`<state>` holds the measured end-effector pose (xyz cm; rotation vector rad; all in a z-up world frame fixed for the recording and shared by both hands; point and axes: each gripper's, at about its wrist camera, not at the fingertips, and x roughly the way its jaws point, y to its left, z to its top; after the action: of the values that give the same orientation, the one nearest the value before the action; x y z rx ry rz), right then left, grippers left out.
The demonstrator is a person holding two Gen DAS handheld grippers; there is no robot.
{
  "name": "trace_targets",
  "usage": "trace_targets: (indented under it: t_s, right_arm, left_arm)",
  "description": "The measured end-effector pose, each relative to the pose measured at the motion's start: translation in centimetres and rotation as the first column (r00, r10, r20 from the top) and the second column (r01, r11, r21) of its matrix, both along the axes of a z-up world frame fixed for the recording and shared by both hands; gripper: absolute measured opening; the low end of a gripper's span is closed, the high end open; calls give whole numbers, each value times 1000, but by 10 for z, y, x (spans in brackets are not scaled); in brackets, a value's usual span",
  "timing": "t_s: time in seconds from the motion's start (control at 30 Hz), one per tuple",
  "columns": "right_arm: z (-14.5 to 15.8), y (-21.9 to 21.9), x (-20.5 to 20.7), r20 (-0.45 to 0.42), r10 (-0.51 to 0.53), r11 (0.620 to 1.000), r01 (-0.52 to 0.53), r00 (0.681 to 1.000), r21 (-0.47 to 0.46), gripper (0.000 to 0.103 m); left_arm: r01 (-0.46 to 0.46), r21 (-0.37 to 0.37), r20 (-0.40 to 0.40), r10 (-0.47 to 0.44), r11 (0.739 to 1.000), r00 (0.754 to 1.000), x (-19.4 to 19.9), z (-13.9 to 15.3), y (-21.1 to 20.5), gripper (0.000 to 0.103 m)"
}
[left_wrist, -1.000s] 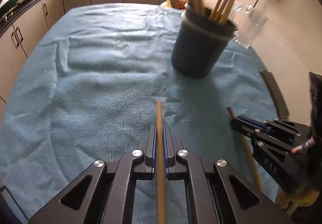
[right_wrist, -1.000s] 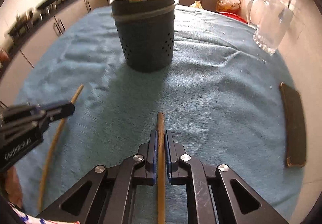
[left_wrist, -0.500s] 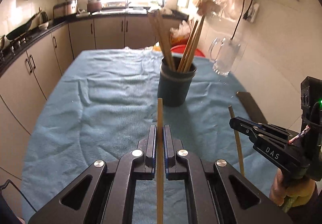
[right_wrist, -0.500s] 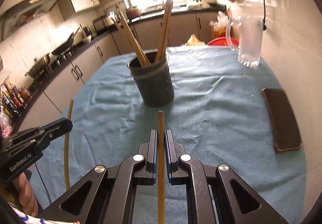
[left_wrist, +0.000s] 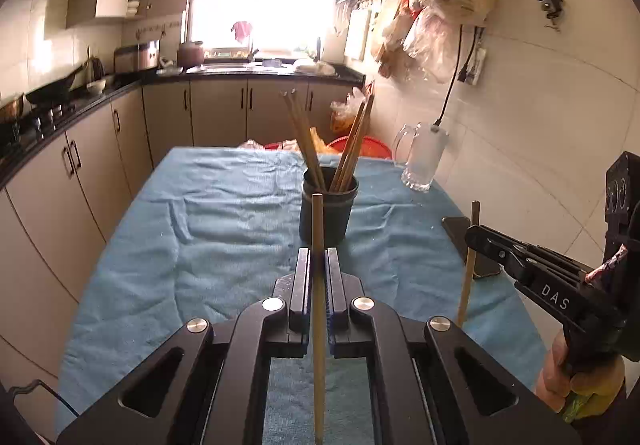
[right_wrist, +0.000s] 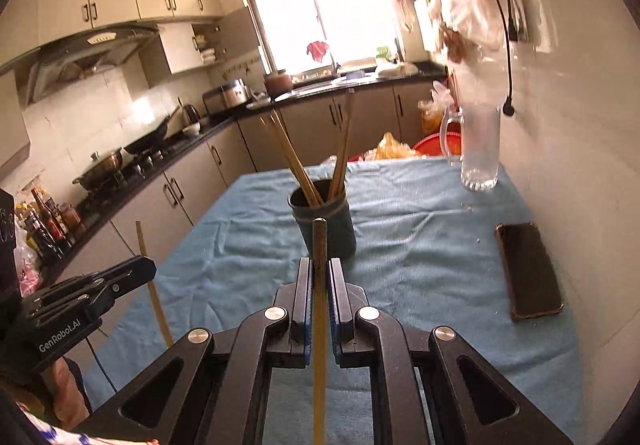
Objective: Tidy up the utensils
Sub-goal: 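Lift both held chopsticks and carry them above the black holder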
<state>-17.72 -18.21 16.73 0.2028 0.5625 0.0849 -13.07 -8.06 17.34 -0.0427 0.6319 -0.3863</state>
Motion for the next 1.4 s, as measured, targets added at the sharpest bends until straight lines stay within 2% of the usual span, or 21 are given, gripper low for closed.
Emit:
trace_targets:
  t_s: [0.23,0.43,0.77,0.83,1.07,1.2,1.4]
  right_arm:
    - [9,-3,-4,31,-6,1000,5,999,14,7]
    - [8,-9,-1,33,-22,999,21,999,31,7]
    - [6,-16,13,29,-35,998,34,999,54,7]
    - [8,-19,17,37,-33,997,30,999,71,7]
    - [21,-27,35,64,-48,995,42,997,89,7]
    - [36,-37,47,89,-56,988,42,994,149,7]
    - [65,-48,72,157,-79,984,52,984,169,7]
  left_arm:
    - [25,-16,36,-24,1000,999,-8,14,-2,6]
    - [29,-41,31,-28,999,999,-7,14,1,6]
    - [26,-57,37,-24,998,999,1,17,6,6]
    - [21,-45,37,-20,999,999,6,21,6,6]
    - [13,-71,31,-11,997,999,22,34,21,6]
    - [1,-127,13,1,992,1000,42,45,31,6]
    - [5,-192,39,3,981,999,73,66,30,6]
